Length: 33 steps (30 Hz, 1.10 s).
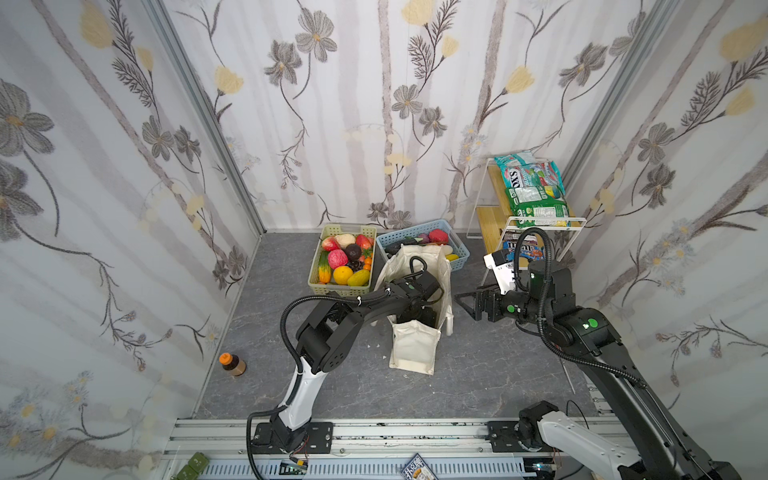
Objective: Place the food into the grocery bag and tie it
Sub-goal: 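Lower the yellow fruit into the bag and open the left gripper, then return the left gripper to the fruit basket while the right gripper reaches over the bag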
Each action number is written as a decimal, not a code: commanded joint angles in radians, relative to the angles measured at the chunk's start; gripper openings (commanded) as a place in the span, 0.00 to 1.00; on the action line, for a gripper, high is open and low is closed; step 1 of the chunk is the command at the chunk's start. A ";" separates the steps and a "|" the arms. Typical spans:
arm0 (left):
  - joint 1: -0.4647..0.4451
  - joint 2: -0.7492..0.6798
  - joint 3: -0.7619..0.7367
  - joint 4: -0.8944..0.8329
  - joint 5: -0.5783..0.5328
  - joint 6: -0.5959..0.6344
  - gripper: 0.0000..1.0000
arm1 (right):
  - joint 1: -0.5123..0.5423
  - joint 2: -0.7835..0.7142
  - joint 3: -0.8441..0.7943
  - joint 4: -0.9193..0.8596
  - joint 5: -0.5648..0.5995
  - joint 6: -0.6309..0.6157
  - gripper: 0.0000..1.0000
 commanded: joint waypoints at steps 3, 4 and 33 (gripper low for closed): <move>0.004 -0.051 0.027 -0.024 -0.006 0.004 0.82 | 0.006 0.010 0.014 -0.005 0.014 -0.024 0.93; 0.007 -0.060 0.032 -0.028 -0.011 0.004 0.83 | 0.008 0.013 0.017 -0.007 0.017 -0.026 0.93; 0.198 -0.355 0.304 -0.185 -0.159 0.059 0.86 | 0.067 0.112 0.144 -0.044 0.062 -0.076 0.92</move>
